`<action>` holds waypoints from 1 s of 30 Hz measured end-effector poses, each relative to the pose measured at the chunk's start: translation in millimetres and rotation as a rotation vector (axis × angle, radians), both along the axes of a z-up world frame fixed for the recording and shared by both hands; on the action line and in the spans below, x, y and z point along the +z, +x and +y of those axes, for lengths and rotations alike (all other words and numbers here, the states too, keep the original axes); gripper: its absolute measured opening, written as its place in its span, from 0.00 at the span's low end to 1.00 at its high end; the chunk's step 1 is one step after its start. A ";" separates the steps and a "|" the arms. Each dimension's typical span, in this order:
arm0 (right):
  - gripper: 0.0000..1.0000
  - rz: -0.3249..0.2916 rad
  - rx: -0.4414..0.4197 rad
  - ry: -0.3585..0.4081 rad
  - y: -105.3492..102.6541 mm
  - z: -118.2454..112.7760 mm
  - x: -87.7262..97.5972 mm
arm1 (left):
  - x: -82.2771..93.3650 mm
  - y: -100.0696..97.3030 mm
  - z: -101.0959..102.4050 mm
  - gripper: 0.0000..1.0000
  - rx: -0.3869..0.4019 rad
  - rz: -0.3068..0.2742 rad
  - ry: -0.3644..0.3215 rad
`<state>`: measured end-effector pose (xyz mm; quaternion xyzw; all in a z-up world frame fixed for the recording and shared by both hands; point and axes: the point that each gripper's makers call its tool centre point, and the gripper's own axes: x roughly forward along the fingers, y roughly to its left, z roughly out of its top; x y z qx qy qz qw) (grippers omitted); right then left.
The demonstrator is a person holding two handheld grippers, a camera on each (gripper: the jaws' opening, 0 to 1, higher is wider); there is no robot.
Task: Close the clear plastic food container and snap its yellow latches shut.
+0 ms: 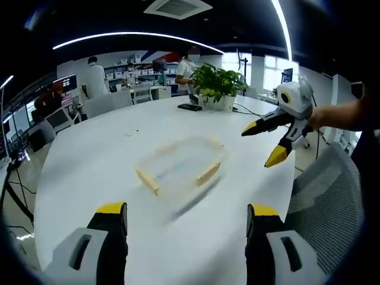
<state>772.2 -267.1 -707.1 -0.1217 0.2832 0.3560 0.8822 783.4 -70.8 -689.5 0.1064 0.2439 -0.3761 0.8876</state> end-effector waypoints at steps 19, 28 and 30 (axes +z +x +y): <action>0.86 -0.037 -0.075 0.043 -45.4 -22.3 3.1 | 12.9 -39.5 24.6 0.93 0.047 -0.051 -0.022; 0.99 -0.065 -0.083 0.048 -53.0 -23.9 6.0 | 12.7 -46.5 25.5 0.99 0.044 -0.063 -0.031; 0.99 -0.063 -0.085 0.046 -53.7 -25.4 4.6 | 11.4 -46.7 27.2 0.99 0.048 -0.062 -0.027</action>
